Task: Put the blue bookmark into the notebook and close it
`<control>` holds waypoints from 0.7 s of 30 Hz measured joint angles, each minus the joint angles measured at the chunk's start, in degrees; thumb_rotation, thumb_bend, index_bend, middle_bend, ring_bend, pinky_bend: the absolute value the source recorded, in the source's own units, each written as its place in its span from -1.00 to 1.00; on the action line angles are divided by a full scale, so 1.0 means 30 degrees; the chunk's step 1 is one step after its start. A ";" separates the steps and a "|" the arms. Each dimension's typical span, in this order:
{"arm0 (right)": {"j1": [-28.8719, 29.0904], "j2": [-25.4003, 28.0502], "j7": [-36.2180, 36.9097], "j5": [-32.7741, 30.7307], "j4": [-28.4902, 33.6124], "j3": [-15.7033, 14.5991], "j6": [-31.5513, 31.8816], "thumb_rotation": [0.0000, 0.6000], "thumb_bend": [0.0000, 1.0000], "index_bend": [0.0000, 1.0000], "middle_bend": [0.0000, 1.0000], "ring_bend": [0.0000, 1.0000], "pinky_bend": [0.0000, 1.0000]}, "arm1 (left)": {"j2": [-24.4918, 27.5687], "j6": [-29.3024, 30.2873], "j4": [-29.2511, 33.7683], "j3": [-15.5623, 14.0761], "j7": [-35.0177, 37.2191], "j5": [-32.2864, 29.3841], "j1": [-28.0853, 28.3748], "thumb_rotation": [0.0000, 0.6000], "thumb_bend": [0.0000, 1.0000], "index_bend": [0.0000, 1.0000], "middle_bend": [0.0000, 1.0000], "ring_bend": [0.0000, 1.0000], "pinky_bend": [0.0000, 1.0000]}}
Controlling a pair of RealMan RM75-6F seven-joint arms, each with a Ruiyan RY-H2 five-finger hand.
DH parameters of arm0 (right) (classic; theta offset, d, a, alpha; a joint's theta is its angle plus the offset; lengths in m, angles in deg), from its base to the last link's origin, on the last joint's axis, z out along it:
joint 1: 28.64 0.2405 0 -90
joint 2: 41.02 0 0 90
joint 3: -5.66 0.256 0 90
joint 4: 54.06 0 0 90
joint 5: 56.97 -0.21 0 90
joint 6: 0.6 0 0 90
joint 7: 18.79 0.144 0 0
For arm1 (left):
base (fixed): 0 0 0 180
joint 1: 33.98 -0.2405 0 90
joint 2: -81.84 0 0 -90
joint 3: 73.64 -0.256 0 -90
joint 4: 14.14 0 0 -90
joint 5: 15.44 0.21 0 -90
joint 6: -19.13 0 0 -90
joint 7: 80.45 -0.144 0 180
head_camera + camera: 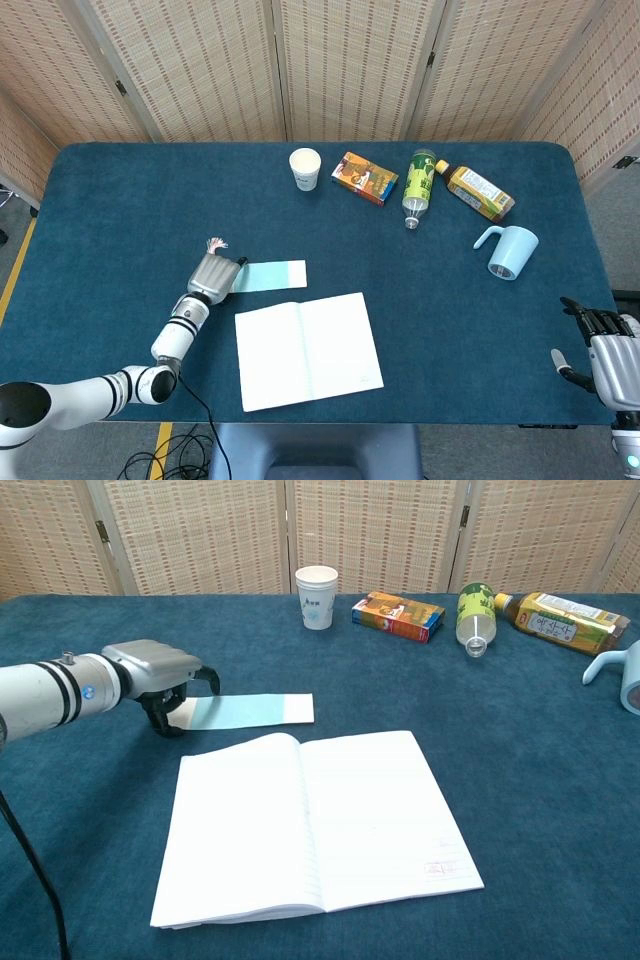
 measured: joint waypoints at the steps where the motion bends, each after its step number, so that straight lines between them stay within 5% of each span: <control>1: 0.0003 -0.0002 0.0003 0.0006 -0.0005 0.0001 0.0000 1.00 -0.49 -0.66 -0.43 -0.47 -0.54 | -0.0066 0.0001 -0.0141 0.0008 -0.0073 -0.0021 -0.0005 1.00 -0.38 -0.56 0.67 0.59 0.84; 13: -0.0049 0.0012 -0.0028 0.0015 0.0031 -0.0011 0.0072 1.00 -0.49 -0.66 -0.43 -0.47 -0.54 | -0.1238 -0.0011 -0.2754 0.1046 -0.0480 -0.0968 0.0100 1.00 -0.38 -0.55 0.67 0.59 0.84; 21: -0.0104 0.0030 0.0100 0.0014 -0.0052 -0.0011 0.0138 1.00 -0.49 -0.66 -0.43 -0.47 -0.54 | -0.0781 -0.0558 -0.1393 0.1818 -0.0674 -0.1998 0.0327 1.00 -0.38 -0.56 0.67 0.59 0.84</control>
